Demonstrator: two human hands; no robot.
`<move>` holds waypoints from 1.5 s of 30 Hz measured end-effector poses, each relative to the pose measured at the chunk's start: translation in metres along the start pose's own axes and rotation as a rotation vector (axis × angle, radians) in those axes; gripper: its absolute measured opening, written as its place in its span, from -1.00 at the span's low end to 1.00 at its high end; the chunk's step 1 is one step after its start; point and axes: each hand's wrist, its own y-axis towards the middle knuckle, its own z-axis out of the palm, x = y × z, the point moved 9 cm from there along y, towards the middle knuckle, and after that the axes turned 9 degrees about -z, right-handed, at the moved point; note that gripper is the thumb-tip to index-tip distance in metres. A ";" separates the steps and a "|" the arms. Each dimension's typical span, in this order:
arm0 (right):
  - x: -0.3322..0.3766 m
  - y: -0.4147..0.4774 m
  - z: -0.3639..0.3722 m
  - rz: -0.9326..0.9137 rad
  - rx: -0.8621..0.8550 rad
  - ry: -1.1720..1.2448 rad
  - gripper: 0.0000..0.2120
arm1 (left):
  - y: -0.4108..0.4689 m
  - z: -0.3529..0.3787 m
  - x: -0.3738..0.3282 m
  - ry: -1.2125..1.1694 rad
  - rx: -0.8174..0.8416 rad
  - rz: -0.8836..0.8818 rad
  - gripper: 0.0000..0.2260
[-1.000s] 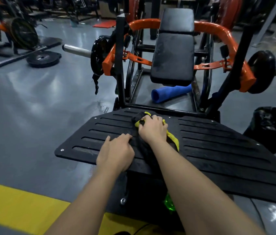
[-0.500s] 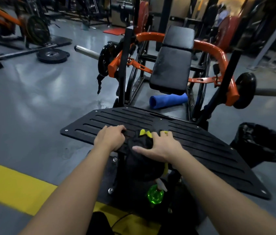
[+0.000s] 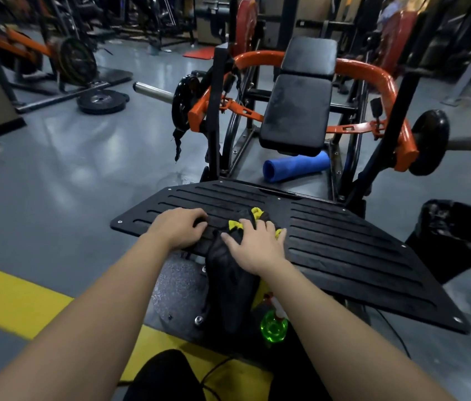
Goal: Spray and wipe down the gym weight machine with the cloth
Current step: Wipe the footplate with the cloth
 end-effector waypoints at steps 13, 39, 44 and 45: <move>-0.068 0.164 0.014 0.261 -0.055 0.039 -0.41 | 0.012 0.014 0.007 -0.028 0.044 -0.009 -0.57; -0.045 0.084 -0.018 -0.083 0.056 0.117 -0.67 | 0.007 0.010 0.015 -0.064 0.077 -0.120 -0.61; -0.014 0.007 -0.031 -0.034 0.073 0.058 -0.52 | 0.001 0.004 0.011 -0.063 0.065 -0.123 -0.62; -0.007 -0.006 -0.030 -0.014 0.075 0.078 -0.45 | 0.000 0.003 0.011 -0.065 0.056 -0.121 -0.62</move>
